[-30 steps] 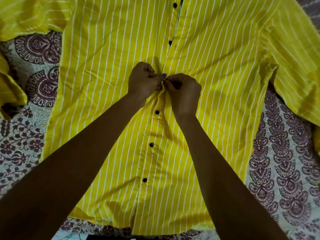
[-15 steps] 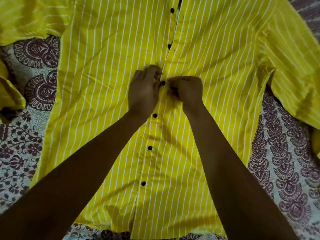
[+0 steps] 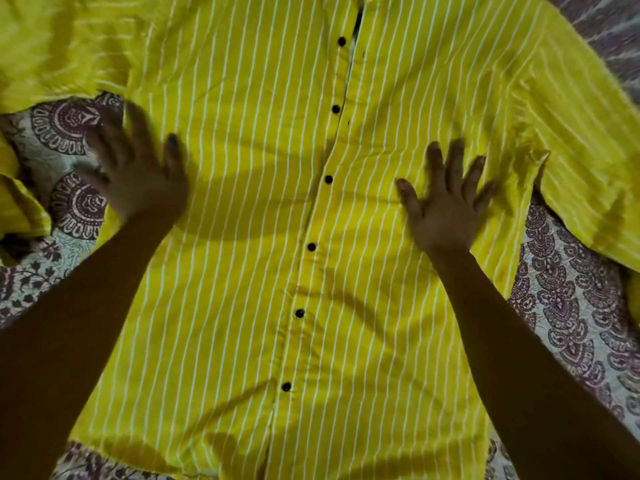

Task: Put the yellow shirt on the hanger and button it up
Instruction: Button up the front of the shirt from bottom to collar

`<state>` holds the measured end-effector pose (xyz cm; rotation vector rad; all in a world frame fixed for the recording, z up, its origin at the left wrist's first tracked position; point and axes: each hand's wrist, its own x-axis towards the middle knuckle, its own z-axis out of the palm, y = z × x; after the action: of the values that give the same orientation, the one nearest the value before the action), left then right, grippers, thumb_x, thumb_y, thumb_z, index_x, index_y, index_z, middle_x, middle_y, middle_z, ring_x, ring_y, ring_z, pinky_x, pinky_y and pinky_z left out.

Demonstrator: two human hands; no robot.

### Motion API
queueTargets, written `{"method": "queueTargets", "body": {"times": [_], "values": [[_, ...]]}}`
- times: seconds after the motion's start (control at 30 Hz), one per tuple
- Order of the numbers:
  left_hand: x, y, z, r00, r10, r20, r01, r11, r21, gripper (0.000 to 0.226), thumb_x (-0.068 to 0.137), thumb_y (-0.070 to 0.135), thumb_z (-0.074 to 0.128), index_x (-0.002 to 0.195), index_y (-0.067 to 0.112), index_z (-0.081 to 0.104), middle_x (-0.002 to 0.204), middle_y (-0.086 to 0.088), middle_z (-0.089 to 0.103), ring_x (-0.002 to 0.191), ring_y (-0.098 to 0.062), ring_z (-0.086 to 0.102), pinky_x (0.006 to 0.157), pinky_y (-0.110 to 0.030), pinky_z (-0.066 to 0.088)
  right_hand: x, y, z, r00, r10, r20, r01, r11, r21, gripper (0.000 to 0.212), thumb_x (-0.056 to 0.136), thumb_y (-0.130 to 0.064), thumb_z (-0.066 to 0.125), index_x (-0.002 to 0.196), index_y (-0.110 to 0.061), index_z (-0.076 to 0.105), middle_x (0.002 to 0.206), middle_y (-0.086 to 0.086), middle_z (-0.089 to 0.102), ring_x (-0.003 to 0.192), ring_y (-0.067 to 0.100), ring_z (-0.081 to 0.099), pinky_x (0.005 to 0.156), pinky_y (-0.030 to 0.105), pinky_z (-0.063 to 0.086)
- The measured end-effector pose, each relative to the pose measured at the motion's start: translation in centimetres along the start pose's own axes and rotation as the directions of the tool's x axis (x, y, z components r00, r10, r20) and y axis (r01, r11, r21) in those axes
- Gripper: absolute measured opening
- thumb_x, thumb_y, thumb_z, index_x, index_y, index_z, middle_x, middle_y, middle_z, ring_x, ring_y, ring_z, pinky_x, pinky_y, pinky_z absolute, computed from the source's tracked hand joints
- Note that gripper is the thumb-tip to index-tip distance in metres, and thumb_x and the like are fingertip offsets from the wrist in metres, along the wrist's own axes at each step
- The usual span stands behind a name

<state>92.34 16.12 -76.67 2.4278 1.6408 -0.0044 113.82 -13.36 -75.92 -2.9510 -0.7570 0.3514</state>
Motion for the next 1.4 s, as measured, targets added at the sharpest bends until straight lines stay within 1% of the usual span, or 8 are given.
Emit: {"method": "queueTargets", "body": {"times": [0.07,0.17,0.27,0.37,0.73,1.0,1.2,1.4], "values": [[0.6,0.3,-0.5,0.994,-0.112,-0.015,0.112,0.994,-0.021,0.067,0.095,0.051,0.020,0.148,0.014,0.008,0.157,-0.014,0.006,0.143,-0.037,0.000,0.110,-0.066,0.001,-0.1,-0.9,0.0,0.999,0.032,-0.041,-0.030,0.999,0.041,0.078,0.084,-0.068,0.015,0.149,-0.025,0.017,0.159,0.006,0.006,0.145,0.036,-0.001,0.113,0.057,0.000],[-0.4,3.6,-1.3,0.962,0.249,-0.113,-0.246,0.969,0.036,0.063,0.097,0.044,0.025,0.147,0.006,0.014,0.155,-0.019,0.008,0.142,-0.041,0.004,0.113,-0.058,-0.004,0.5,-3.6,-0.6,0.953,-0.058,-0.297,0.111,0.980,0.167,0.058,0.092,-0.050,0.038,0.134,-0.012,0.048,0.145,0.015,0.039,0.135,0.038,0.033,0.110,0.045,0.023],[-2.5,9.1,-0.8,0.718,0.680,-0.148,-0.694,0.716,-0.080,0.056,0.098,0.036,0.028,0.145,0.006,0.023,0.153,-0.021,0.017,0.141,-0.040,0.011,0.115,-0.046,-0.004,2.1,-8.0,-1.2,0.880,-0.163,-0.447,0.325,0.892,0.314,0.031,0.089,-0.025,0.053,0.112,-0.008,0.063,0.115,0.016,0.061,0.103,0.035,0.057,0.089,0.040,0.043],[-3.2,13.0,0.9,0.569,0.822,0.020,-0.790,0.553,-0.265,0.054,0.097,0.036,0.022,0.145,0.011,0.026,0.154,-0.012,0.021,0.144,-0.029,0.013,0.116,-0.046,0.004,3.6,-11.7,-1.8,0.963,-0.089,-0.256,0.212,0.834,0.510,0.020,0.084,-0.018,0.053,0.095,-0.009,0.067,0.094,0.014,0.066,0.086,0.033,0.063,0.074,0.042,0.049],[1.2,17.5,-0.4,0.772,0.626,0.112,-0.525,0.726,-0.444,0.022,0.087,0.022,0.062,0.106,0.012,0.064,0.101,-0.013,0.064,0.095,-0.027,0.060,0.084,-0.036,0.044,5.7,-12.7,-3.8,0.940,0.265,0.213,-0.339,0.778,0.529,0.039,0.067,-0.032,0.080,0.098,-0.014,0.067,0.104,0.007,0.068,0.100,0.025,0.063,0.081,0.033,0.048],[0.8,19.7,-0.8,0.799,0.562,0.213,-0.394,0.757,-0.521,0.012,0.080,0.014,0.069,0.087,0.004,0.067,0.098,-0.012,0.068,0.095,-0.023,0.061,0.080,-0.030,0.043,5.7,-11.9,-3.6,0.846,0.346,0.406,-0.522,0.383,0.762,0.021,0.084,-0.010,0.063,0.066,-0.021,0.066,0.066,0.008,0.062,0.077,0.031,0.064,0.081,0.046,0.053],[1.1,19.5,-0.7,0.789,0.563,0.246,-0.396,0.771,-0.498,0.012,0.076,0.005,0.070,0.088,0.003,0.067,0.096,-0.016,0.068,0.095,-0.028,0.063,0.083,-0.038,0.049,5.4,-11.5,-4.5,0.774,0.298,0.559,-0.579,-0.025,0.815,0.029,0.094,0.001,0.045,0.071,-0.016,0.052,0.064,0.007,0.050,0.052,0.011,0.048,0.046,0.019,0.044],[1.2,20.1,-0.6,0.792,0.540,0.284,-0.391,0.806,-0.444,0.018,0.082,0.012,0.067,0.096,0.001,0.066,0.106,-0.015,0.066,0.105,-0.028,0.059,0.087,-0.035,0.046,5.3,-11.4,-4.5,0.786,0.267,0.558,-0.559,-0.081,0.825,0.033,0.093,0.008,0.043,0.067,-0.010,0.053,0.063,0.007,0.054,0.034,0.002,0.053,0.042,0.015,0.047]]}}
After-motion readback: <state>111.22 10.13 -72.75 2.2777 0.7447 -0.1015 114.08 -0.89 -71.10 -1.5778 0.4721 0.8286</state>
